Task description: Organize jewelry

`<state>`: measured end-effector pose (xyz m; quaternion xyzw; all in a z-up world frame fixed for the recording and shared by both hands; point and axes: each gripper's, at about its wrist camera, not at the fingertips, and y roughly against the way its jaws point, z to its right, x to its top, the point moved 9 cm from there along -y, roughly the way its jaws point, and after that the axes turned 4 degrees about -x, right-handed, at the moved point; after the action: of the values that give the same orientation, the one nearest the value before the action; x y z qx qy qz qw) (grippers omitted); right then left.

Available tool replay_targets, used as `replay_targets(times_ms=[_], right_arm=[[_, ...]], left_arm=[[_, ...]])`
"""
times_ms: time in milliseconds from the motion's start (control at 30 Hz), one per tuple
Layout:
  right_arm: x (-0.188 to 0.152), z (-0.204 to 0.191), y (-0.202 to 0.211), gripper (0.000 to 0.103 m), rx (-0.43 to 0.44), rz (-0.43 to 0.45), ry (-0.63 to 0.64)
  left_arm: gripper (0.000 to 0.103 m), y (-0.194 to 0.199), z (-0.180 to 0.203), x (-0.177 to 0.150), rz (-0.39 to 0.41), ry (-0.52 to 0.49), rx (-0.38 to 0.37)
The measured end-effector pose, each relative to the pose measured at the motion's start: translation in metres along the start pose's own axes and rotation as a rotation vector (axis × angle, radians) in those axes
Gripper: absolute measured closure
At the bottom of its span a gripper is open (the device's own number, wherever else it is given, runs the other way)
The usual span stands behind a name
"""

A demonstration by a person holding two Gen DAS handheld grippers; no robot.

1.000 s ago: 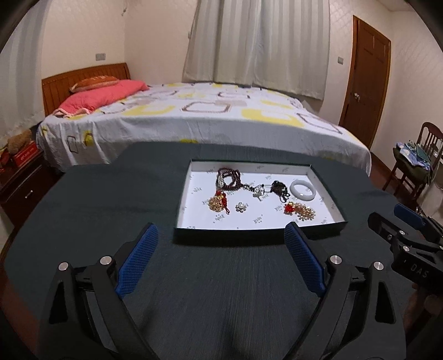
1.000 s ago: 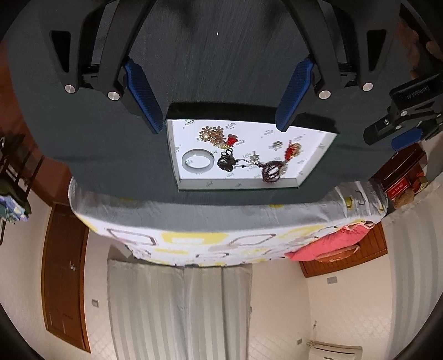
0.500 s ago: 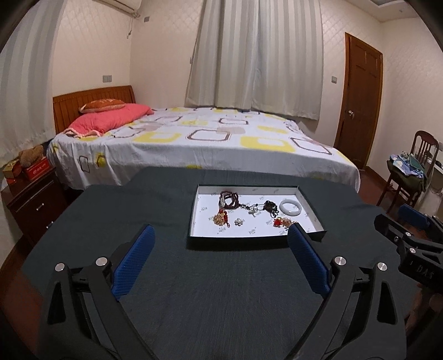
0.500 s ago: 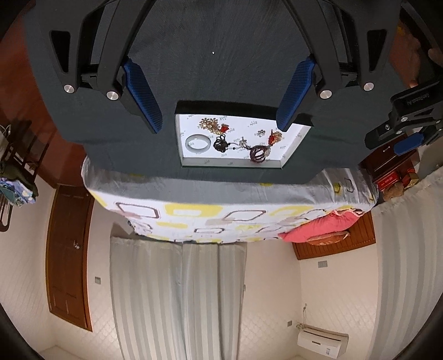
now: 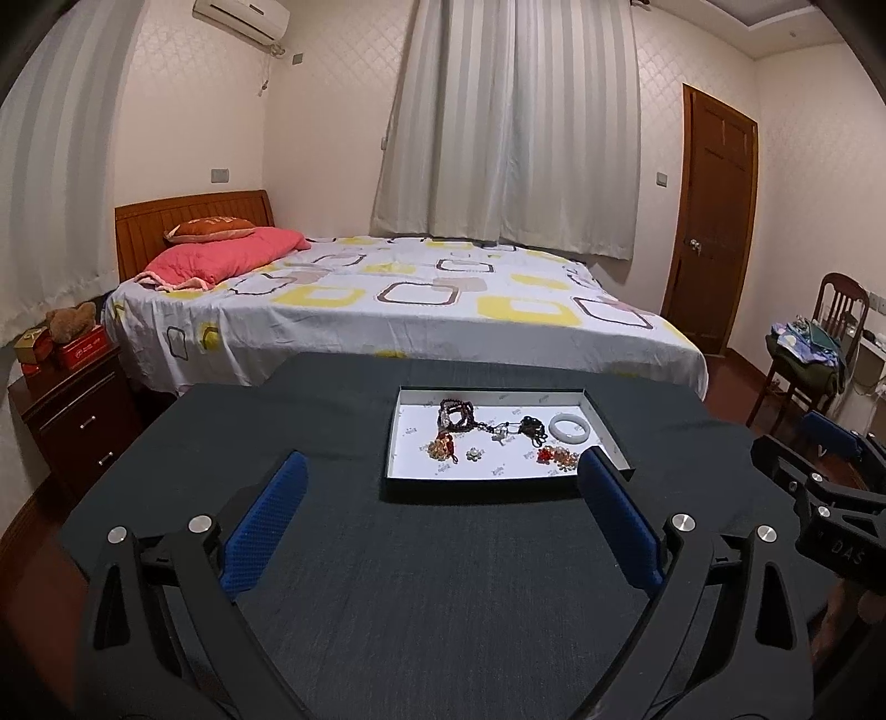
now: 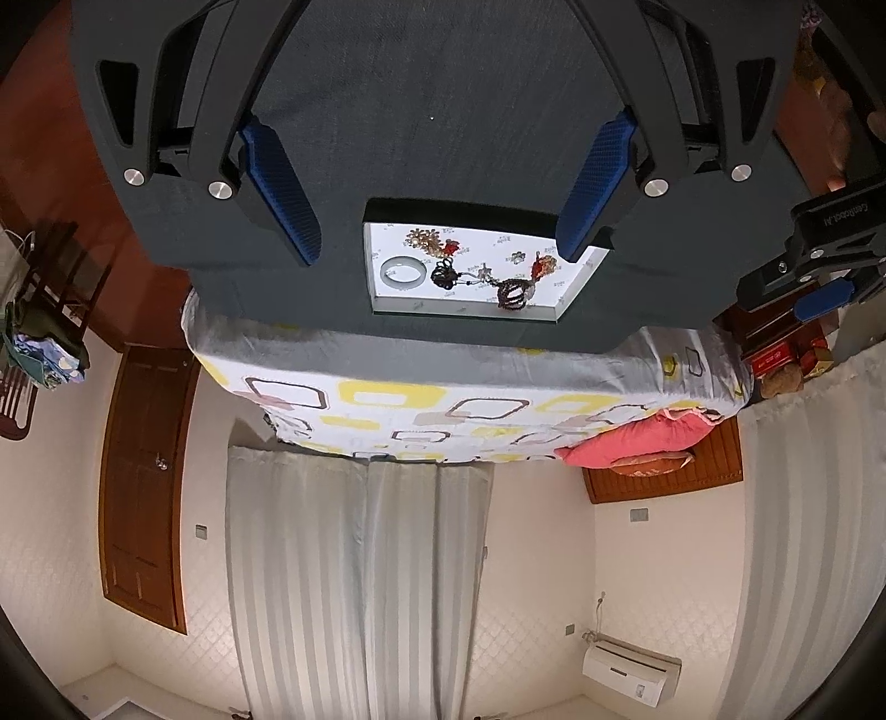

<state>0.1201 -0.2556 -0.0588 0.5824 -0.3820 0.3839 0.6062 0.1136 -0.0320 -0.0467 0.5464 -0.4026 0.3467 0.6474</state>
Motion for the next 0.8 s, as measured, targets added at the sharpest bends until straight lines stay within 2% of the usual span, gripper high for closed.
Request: replay_targets(times_ms=[800], right_arm=[[0.0014,-0.0021,0.0076,0.019,-0.002,0.006,0.0]], left_arm=[[0.007,0.0076,-0.0095,0.0005,0.009,0.025,0.009]])
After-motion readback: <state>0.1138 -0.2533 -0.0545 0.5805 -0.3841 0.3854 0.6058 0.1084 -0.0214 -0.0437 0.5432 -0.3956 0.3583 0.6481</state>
